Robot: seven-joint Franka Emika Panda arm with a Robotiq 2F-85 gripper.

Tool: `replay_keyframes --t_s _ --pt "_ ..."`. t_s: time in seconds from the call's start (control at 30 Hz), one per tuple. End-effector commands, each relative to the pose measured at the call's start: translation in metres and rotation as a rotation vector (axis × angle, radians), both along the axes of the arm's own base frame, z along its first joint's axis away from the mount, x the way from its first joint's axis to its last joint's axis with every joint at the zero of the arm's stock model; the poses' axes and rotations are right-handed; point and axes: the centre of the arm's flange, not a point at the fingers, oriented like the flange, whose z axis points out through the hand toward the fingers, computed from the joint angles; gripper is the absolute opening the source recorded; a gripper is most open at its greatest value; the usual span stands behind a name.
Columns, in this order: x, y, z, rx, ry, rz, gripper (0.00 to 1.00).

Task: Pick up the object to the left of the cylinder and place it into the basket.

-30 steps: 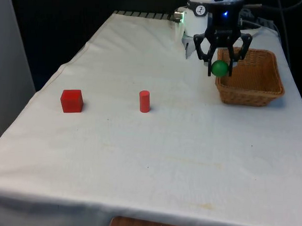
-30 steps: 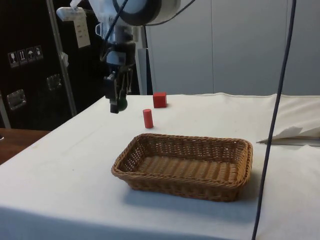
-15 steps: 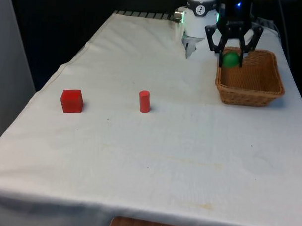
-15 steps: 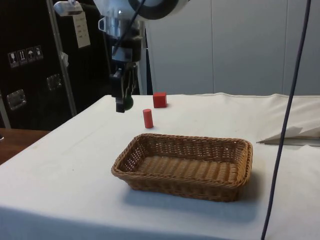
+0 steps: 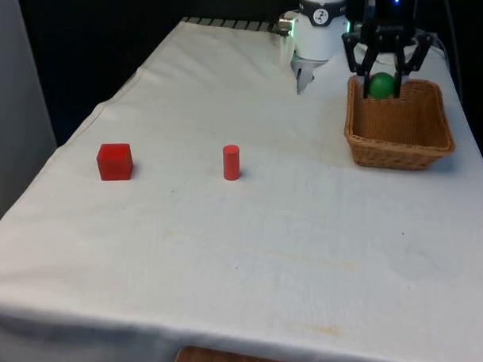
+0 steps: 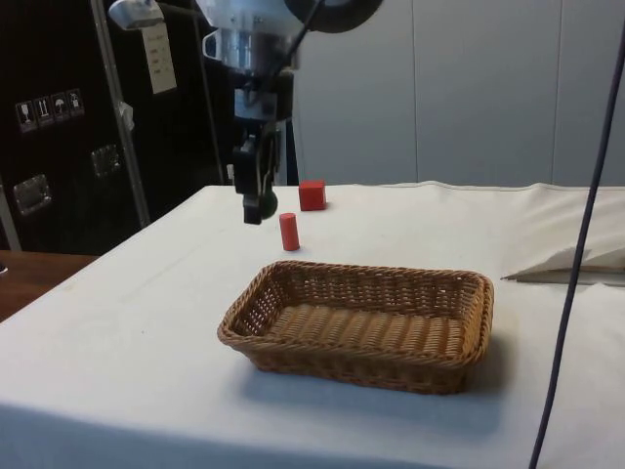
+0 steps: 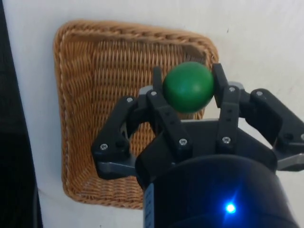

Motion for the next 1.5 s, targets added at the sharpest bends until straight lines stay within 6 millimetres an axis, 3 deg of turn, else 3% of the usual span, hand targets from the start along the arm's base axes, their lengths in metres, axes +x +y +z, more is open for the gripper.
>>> replay_keyframes --t_s 0.0,0.23,0.93,1.3,1.47 --pt "-0.003 0.001 -0.001 -0.012 -0.009 -0.003 0.0" --pt "-0.017 0.011 -0.008 0.002 0.005 0.016 0.0" --pt "-0.077 0.041 -0.059 0.007 -0.019 0.056 0.0" --pt "-0.096 0.043 -0.078 0.007 -0.007 0.073 0.0" --pt "-0.099 0.042 -0.096 -0.003 -0.003 0.071 0.0"
